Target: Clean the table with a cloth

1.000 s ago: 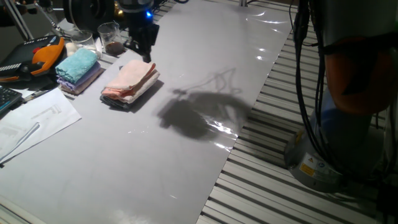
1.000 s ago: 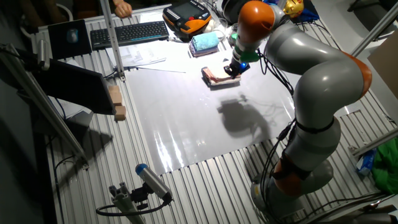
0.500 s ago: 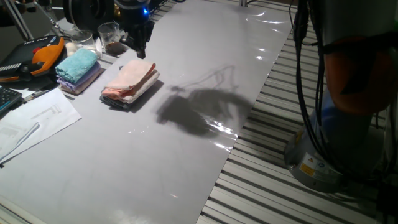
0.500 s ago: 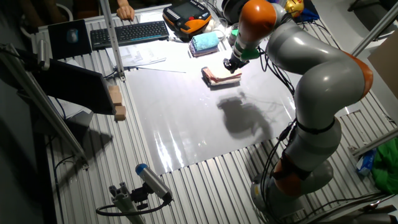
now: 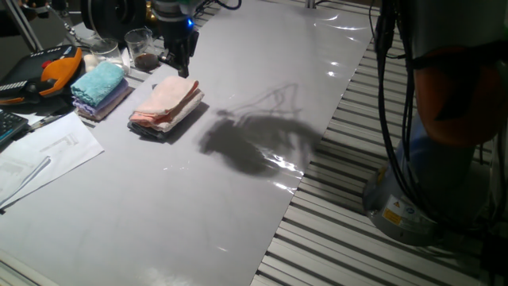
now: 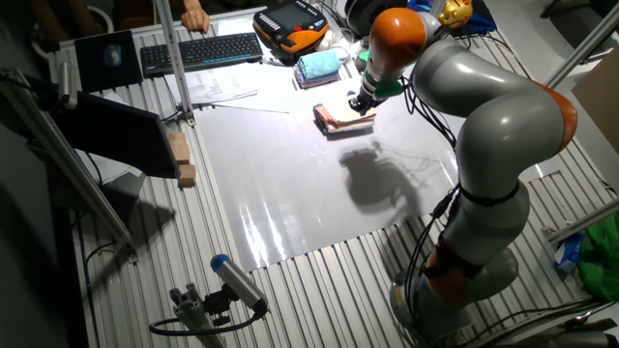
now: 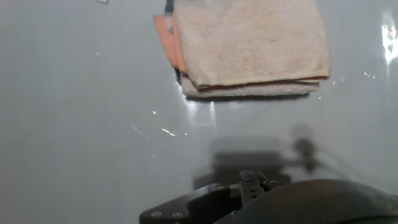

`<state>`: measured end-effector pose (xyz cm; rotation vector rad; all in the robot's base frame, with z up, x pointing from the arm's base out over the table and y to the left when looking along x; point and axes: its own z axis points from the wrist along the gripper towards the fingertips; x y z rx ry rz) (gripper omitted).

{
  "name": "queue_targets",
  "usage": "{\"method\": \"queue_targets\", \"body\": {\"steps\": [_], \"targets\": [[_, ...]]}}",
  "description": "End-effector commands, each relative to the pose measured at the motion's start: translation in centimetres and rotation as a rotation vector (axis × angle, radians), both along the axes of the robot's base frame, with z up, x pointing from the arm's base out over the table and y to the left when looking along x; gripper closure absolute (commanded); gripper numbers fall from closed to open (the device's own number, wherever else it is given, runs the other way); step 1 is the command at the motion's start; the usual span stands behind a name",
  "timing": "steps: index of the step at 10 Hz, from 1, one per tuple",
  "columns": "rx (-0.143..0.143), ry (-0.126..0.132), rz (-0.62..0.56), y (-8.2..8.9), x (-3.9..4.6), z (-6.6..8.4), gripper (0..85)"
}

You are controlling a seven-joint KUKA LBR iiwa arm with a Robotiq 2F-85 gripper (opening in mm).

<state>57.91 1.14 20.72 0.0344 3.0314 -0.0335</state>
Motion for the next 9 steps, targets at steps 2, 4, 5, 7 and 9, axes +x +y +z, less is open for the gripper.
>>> {"method": "queue_targets", "body": {"steps": [2,4,5,7,9], "targets": [[0.009,0.005,-0.003,-0.3,0.29,-0.3,85.0],[0.0,0.021,-0.023,-0.3,0.79,0.2,85.0],[-0.009,0.022,-0.031,-0.3,1.0,0.2,85.0],[-0.008,0.025,-0.036,-0.4,1.13,0.1,85.0],[0.007,0.044,-0.038,-0.3,1.1,0.1,85.0]]}}
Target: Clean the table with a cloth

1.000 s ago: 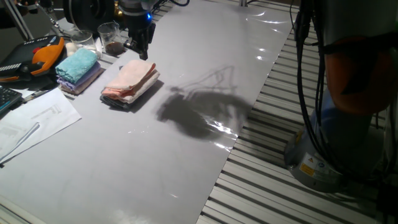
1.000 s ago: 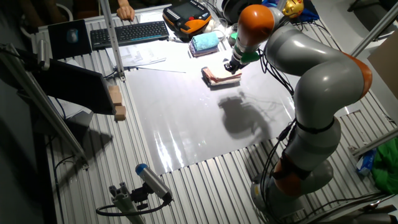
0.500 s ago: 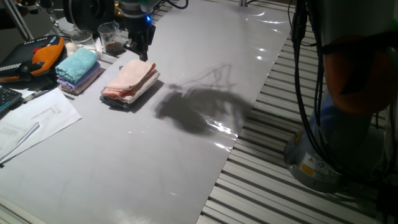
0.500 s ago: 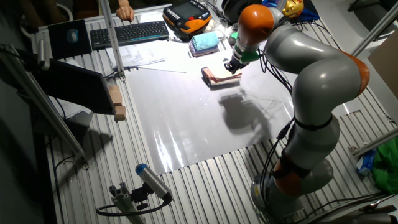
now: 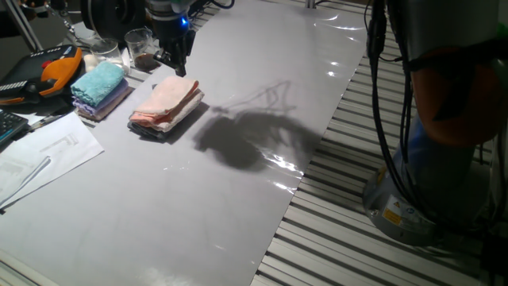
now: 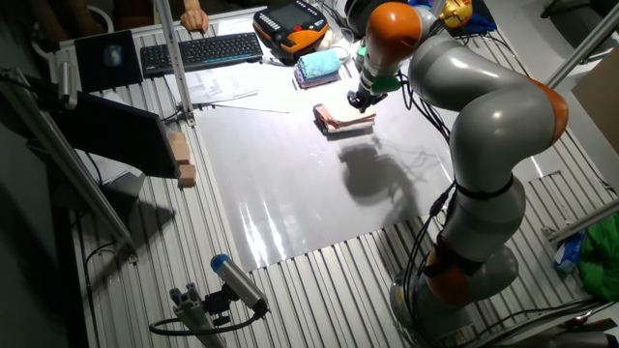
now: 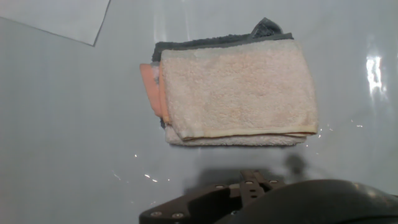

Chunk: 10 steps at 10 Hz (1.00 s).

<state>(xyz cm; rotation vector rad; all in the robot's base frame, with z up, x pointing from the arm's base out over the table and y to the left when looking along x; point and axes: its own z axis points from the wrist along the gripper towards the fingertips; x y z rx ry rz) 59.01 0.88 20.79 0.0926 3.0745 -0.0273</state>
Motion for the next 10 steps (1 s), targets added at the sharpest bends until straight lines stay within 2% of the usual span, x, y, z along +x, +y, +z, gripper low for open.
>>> {"method": "queue_targets", "body": {"steps": [1,2,3,5,8,9,10], "targets": [[0.011,0.0,-0.001,0.04,-0.01,0.0,85.0],[0.036,0.002,-0.005,0.04,-0.01,0.0,85.0],[0.021,-0.003,-0.017,0.04,-0.01,0.0,85.0],[0.015,-0.014,-0.02,0.04,-0.01,0.0,85.0],[0.0,0.004,0.02,0.04,-0.01,0.0,85.0],[-0.026,-0.023,0.085,0.04,-0.01,0.0,85.0],[-0.018,-0.04,0.12,-0.03,0.03,-0.05,85.0]]}}
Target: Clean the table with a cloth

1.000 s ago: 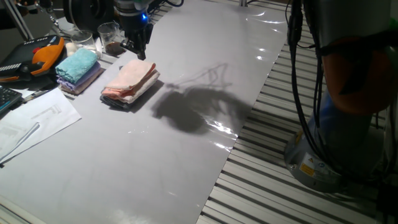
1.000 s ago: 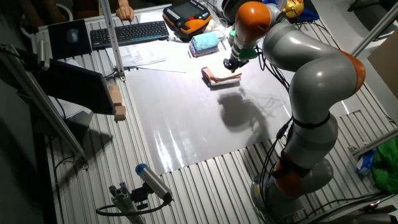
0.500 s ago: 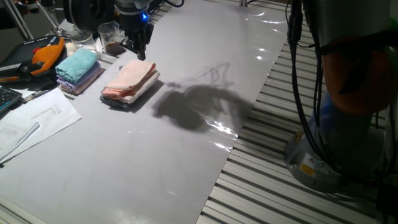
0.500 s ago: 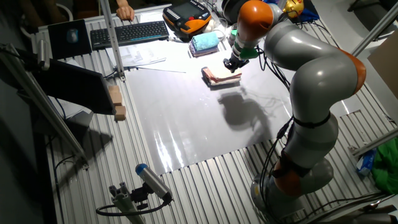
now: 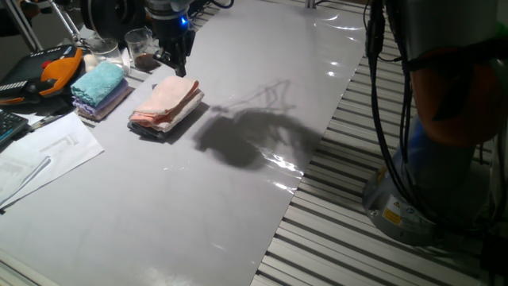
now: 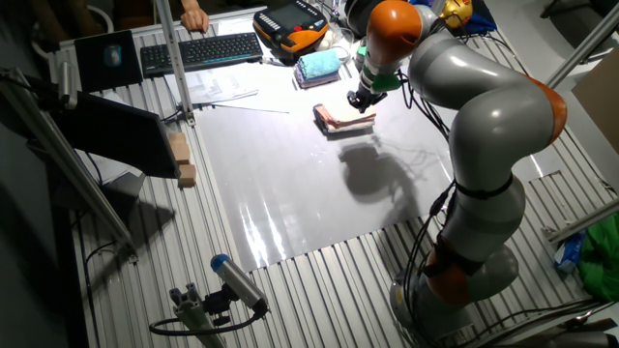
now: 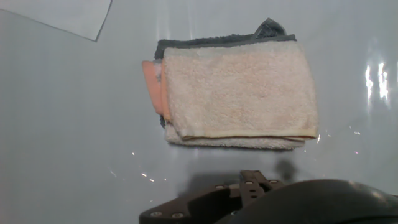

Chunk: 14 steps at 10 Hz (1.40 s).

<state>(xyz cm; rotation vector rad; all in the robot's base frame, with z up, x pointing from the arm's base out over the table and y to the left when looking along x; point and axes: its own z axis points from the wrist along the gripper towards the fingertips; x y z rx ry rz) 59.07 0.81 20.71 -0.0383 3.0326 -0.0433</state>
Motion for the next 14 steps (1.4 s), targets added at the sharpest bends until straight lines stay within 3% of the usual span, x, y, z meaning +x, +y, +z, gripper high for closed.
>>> {"method": "queue_targets", "body": {"steps": [1,3,5,6,9,14], "targets": [[0.018,-0.009,0.047,-0.4,0.19,-0.2,85.0],[0.018,-0.003,0.055,-1.1,1.26,-0.2,85.0],[0.002,-0.019,0.047,-1.6,2.57,-1.2,85.0],[0.009,-0.021,0.04,-1.8,3.4,-2.1,85.0],[0.013,-0.008,0.02,-1.3,5.46,-2.8,85.0],[0.025,-0.008,-0.002,-1.3,6.72,-4.2,85.0]]}}
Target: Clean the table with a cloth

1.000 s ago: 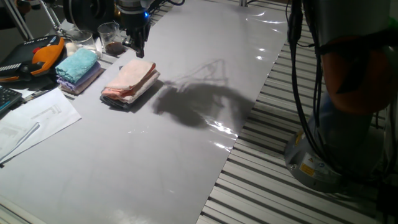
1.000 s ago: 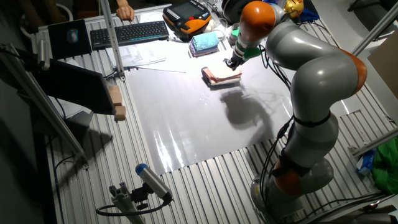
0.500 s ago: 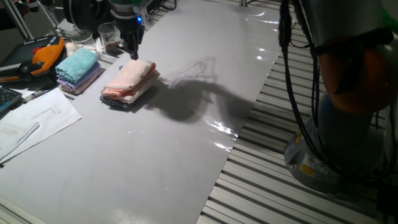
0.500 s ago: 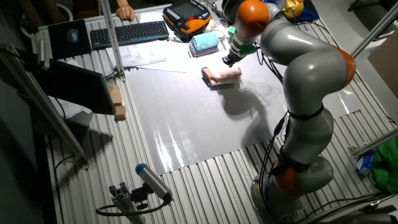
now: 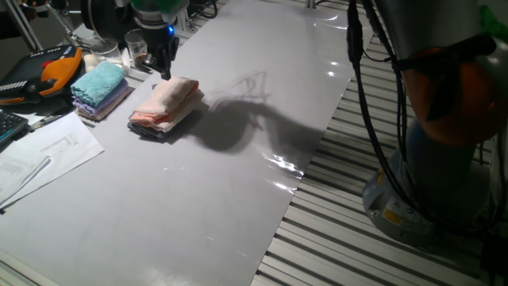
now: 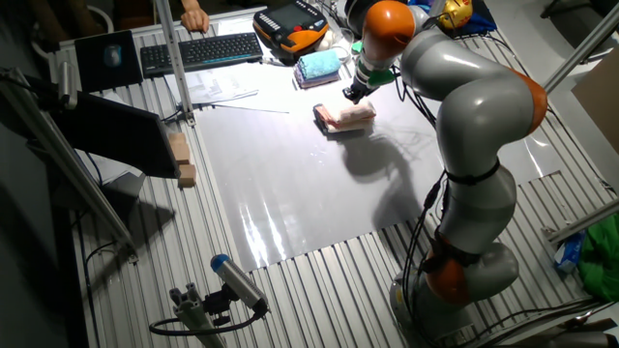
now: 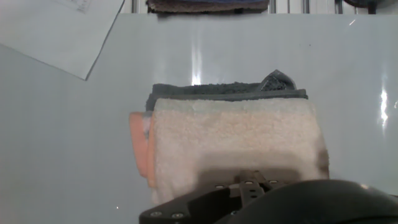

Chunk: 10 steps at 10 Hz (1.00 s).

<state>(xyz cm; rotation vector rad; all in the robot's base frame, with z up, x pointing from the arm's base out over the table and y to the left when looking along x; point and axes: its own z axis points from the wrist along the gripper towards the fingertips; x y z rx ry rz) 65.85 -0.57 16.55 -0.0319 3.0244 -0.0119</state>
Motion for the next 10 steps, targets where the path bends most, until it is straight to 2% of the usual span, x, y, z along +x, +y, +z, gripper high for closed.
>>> {"method": "queue_targets", "body": {"steps": [1,3,6,10], "targets": [[-0.003,0.0,-0.003,0.0,0.24,0.0,85.0],[-0.002,0.017,-0.016,-0.5,0.75,0.2,85.0],[0.003,0.026,-0.002,-1.7,1.3,0.5,85.0],[0.015,0.037,-0.003,-2.1,1.24,0.2,85.0]]}}
